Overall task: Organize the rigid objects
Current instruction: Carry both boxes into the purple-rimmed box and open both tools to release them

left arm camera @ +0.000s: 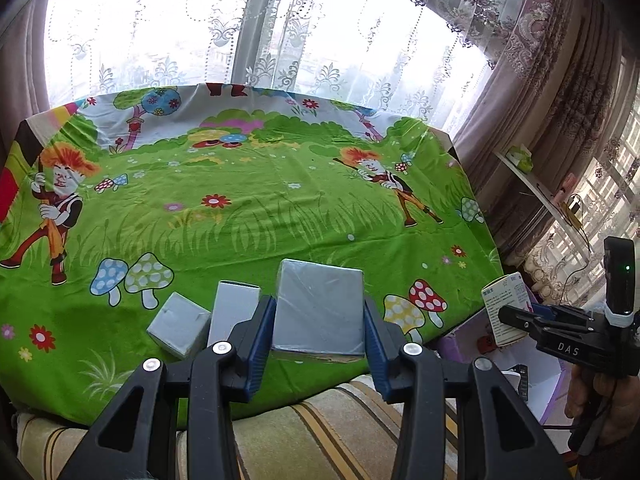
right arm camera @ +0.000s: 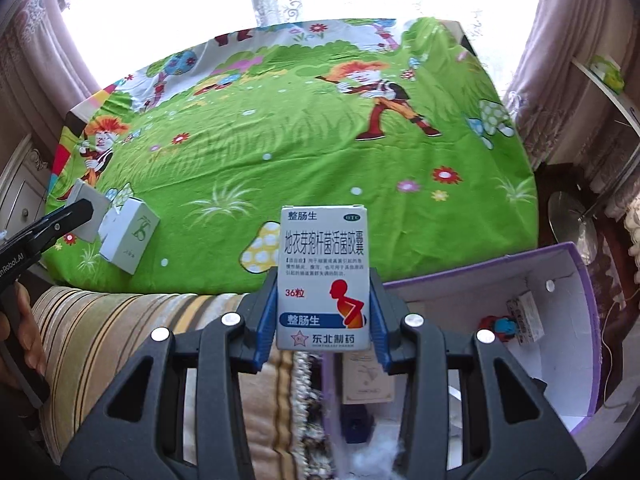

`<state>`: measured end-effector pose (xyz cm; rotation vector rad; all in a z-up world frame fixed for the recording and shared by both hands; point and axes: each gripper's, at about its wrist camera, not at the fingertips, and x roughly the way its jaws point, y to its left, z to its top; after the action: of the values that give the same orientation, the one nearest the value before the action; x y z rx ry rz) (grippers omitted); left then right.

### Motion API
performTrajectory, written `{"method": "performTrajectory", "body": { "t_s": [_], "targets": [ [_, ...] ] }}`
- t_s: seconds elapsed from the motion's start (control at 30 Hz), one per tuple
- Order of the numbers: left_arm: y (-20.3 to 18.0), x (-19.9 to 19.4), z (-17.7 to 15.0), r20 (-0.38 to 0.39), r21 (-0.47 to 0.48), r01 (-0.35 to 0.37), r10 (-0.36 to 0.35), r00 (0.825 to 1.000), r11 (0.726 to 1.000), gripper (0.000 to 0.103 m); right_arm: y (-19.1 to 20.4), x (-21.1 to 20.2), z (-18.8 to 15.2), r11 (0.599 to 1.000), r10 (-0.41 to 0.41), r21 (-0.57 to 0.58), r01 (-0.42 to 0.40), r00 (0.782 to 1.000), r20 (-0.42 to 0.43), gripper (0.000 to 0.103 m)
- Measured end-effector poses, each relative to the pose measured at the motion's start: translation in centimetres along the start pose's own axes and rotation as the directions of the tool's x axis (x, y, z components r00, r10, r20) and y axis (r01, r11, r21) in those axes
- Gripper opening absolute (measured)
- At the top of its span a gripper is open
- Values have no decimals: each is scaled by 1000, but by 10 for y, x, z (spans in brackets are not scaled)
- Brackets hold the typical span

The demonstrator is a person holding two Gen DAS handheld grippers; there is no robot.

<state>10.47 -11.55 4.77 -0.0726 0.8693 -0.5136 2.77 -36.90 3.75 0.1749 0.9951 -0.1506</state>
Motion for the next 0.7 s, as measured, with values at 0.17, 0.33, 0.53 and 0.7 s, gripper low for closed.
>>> {"method": "performTrajectory", "body": {
  "t_s": [0.17,0.33,0.53,0.7],
  "targets": [
    [-18,-2,-4,-6,15,24,-24,1000,1000,43,-61,-24,-7,991,-97,100,94,995,25,44],
    [-33,-4,-8,-13,26,41,-41,999,999,43,-112,-42,-20,966,-197,175,191,980,17,44],
    [-50,-2,-12,-28,49,56,-55,998,997,43,-155,-60,-33,931,-283,247,269,959,24,44],
    [-63,-2,-15,-37,68,65,-63,997,996,43,-170,-66,-30,916,-332,261,305,941,64,44]
  ]
}}
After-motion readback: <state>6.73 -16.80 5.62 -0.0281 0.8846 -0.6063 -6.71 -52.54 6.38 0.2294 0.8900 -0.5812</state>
